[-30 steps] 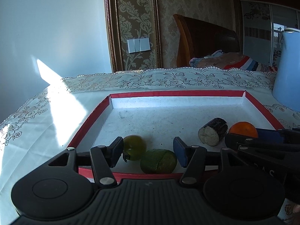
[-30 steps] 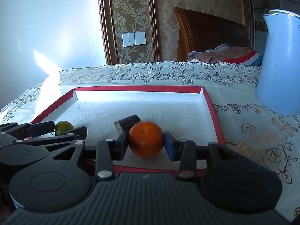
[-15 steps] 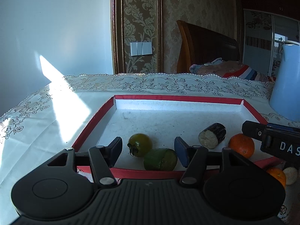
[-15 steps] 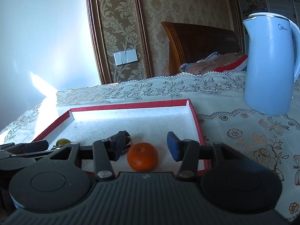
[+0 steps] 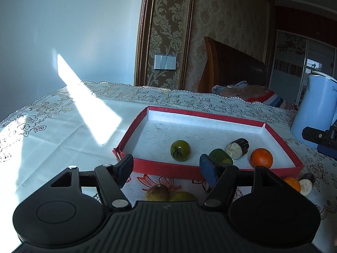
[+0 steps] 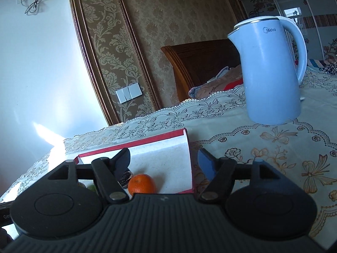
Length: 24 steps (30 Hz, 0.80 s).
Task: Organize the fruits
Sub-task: 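Withdraw left tool from the tray while right tool grasps another mandarin orange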
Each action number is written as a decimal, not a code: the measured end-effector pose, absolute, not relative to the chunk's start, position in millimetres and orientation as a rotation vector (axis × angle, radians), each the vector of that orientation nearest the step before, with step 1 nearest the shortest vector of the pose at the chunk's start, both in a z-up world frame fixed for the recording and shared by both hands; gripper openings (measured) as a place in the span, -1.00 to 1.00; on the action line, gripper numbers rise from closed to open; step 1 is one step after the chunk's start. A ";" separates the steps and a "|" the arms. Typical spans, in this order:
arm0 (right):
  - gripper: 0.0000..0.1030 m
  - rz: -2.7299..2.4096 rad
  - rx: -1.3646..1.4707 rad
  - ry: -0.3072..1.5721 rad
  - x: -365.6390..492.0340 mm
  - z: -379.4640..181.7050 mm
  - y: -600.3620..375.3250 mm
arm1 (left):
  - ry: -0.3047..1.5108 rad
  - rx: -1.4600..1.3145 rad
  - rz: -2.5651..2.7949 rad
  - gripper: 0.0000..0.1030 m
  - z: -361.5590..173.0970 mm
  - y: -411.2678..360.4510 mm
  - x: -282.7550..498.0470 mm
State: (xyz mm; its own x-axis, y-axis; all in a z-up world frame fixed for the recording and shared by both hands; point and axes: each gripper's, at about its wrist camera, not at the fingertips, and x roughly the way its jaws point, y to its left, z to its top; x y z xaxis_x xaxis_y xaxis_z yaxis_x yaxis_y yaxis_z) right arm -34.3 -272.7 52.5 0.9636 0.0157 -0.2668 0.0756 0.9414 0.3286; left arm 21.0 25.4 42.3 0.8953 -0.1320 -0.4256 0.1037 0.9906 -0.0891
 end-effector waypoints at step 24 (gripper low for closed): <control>-0.09 0.145 0.092 0.535 -39.5 29.1 -233.1 | 0.596 -0.059 -0.111 0.64 15.4 55.2 4.4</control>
State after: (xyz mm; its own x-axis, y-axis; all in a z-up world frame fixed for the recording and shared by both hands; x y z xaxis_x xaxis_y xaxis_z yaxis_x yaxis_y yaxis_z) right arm -39.5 -233.1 29.1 0.8506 0.1614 -0.5004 -0.1134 0.9856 0.1250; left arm 4.4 55.2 15.4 0.8217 -0.1209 -0.5569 0.0868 0.9924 -0.0874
